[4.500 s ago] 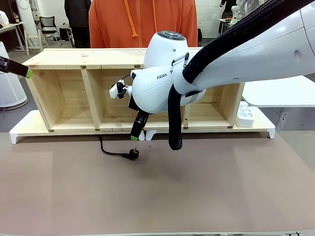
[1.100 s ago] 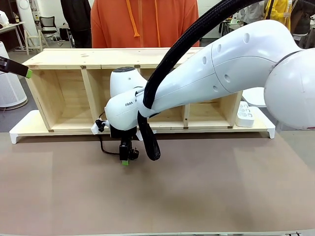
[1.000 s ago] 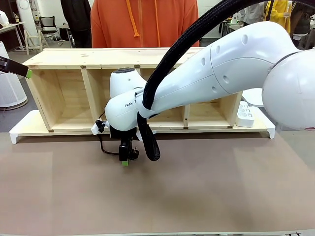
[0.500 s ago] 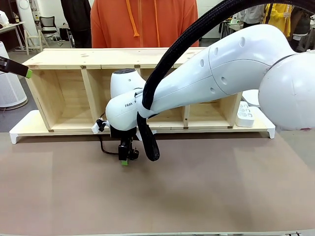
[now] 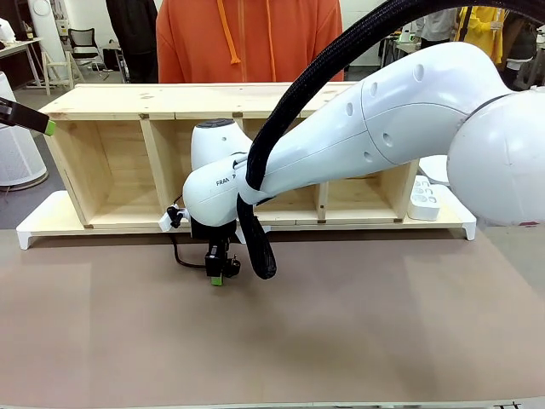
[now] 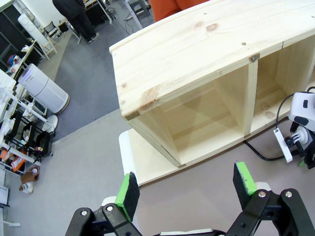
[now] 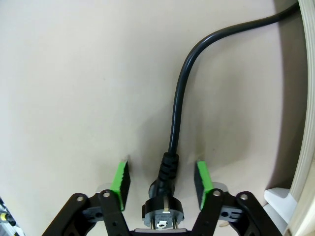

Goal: Perform cable management.
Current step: When the cord part of the Power Cable appears at the lower middle area of the table and stops, grasp the cord part of the Power Cable.

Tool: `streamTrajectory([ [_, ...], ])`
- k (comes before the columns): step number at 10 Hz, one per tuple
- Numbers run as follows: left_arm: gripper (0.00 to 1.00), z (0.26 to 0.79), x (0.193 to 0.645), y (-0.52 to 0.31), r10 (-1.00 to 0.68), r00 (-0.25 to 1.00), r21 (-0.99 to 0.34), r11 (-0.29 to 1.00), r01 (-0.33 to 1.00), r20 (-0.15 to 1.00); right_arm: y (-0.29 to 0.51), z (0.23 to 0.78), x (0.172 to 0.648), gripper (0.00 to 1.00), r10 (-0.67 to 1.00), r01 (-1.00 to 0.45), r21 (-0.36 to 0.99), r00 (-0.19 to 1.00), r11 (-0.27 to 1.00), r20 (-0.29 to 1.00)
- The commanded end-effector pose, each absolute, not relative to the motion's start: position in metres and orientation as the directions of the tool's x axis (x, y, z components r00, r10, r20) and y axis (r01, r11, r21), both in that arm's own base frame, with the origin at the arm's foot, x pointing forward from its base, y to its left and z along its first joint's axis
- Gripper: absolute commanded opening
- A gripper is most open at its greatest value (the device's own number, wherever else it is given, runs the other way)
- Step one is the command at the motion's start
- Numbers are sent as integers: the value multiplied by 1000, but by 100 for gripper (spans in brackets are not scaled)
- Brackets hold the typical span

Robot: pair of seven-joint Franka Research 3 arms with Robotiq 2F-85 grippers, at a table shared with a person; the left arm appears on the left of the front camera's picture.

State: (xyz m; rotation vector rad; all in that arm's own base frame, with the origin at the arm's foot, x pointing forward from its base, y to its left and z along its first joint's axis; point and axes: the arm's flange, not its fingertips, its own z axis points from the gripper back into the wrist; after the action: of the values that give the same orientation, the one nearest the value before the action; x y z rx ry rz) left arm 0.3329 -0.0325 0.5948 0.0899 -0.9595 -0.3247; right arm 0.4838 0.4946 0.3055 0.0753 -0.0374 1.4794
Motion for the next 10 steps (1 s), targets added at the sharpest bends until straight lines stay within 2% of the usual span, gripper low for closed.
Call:
streamTrajectory([
  [1,100,595,334,-33,-312,525,221,948,229,792,496,304,485,20,992,-993,-4,117,118,52],
  [2,100,595,334,-33,-312,525,221,948,229,792,495,304,485,35,991,-992,-8,126,126,51],
  [3,100,595,334,-33,-312,525,221,948,229,792,495,304,485,0,990,-991,-9,133,134,51],
  [4,100,595,334,-33,-312,525,221,948,229,792,494,305,485,15,989,-990,-13,137,138,50],
  [5,100,595,334,-33,-312,525,221,948,229,792,494,305,485,0,989,-990,-17,143,144,50],
  [10,100,595,334,-33,-312,525,221,948,229,792,485,325,471,0,981,-979,-73,188,191,53],
])
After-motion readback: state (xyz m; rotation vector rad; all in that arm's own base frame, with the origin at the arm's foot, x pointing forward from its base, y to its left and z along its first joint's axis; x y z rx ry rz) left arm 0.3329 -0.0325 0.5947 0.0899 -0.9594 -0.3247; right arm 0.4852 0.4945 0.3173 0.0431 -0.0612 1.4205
